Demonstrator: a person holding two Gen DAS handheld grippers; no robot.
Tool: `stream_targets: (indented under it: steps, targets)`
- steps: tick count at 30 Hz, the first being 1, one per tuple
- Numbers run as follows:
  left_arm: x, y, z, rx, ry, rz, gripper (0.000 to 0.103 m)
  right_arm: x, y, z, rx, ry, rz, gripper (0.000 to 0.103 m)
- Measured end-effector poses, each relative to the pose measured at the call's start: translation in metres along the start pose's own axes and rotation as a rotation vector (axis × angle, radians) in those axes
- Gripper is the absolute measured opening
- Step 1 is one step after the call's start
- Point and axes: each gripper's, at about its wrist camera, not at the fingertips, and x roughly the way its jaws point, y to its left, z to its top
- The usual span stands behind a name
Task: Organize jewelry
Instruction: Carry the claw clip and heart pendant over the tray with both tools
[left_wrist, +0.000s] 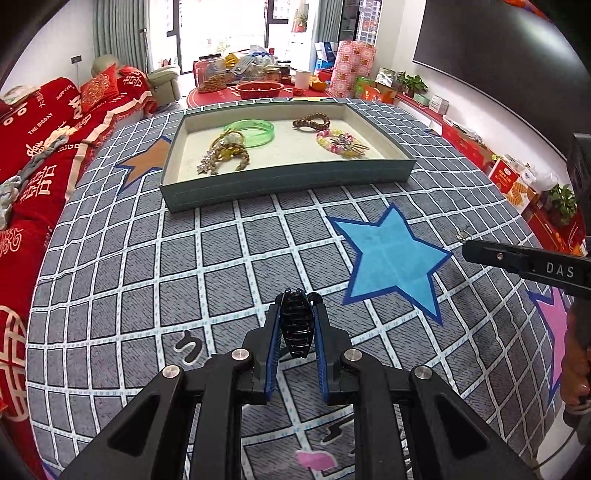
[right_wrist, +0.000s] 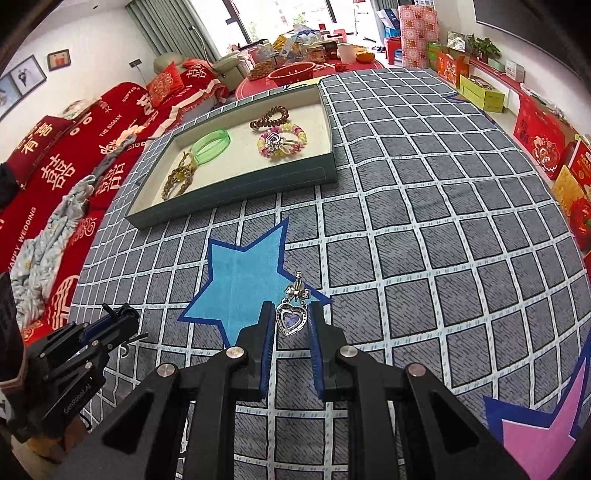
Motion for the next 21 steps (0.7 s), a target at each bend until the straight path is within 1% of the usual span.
stream_targets:
  steps: [8, 17, 21]
  targets:
    - [0.002, 0.004, 0.008, -0.001, -0.007, 0.009, 0.030, 0.000, 0.003, 0.008, -0.007, -0.006, -0.002, 0.019]
    - [0.003, 0.012, 0.025, -0.008, -0.022, 0.010, 0.030, -0.002, 0.011, 0.034, -0.032, -0.028, -0.003, 0.019]
    - [0.001, 0.019, 0.036, -0.013, -0.037, 0.018, 0.030, -0.001, 0.016, 0.047, -0.042, -0.033, 0.010, 0.019]
